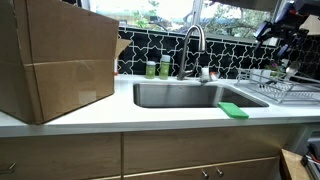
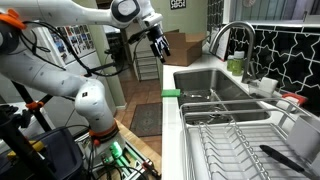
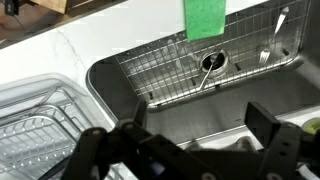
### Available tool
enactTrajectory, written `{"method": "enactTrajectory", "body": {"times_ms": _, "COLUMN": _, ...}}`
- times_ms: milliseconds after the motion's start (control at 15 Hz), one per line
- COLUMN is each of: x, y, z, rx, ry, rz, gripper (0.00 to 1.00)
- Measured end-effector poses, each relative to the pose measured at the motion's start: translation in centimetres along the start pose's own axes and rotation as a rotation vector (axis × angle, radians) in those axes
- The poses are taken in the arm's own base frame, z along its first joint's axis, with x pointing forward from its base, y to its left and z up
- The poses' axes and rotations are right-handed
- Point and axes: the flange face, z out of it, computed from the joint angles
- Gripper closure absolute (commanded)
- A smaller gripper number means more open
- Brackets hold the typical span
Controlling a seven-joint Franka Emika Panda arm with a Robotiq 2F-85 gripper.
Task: Pick up the green sponge and squeeze the liquid in it inside the sink then place it back on the edge of the sink
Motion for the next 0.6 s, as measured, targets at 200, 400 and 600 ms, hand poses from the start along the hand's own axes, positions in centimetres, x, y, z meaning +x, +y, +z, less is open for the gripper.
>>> {"method": "enactTrajectory", "body": {"times_ms": 200, "x": 0.10, "y": 0.45, "z": -0.81, "rx": -0.030, "ry": 0.061, "rz": 0.076, "gripper": 0.00}}
{"method": "enactTrajectory", "body": {"times_ms": 400, "x": 0.05, "y": 0.54, "z": -1.09, "rx": -0.031, "ry": 0.073, "rz": 0.089, "gripper": 0.00}}
{"method": "enactTrajectory", "body": {"times_ms": 600, "x": 0.08, "y": 0.57, "z": -1.08, "rx": -0.032, "ry": 0.074, "rz": 0.091, "gripper": 0.00}}
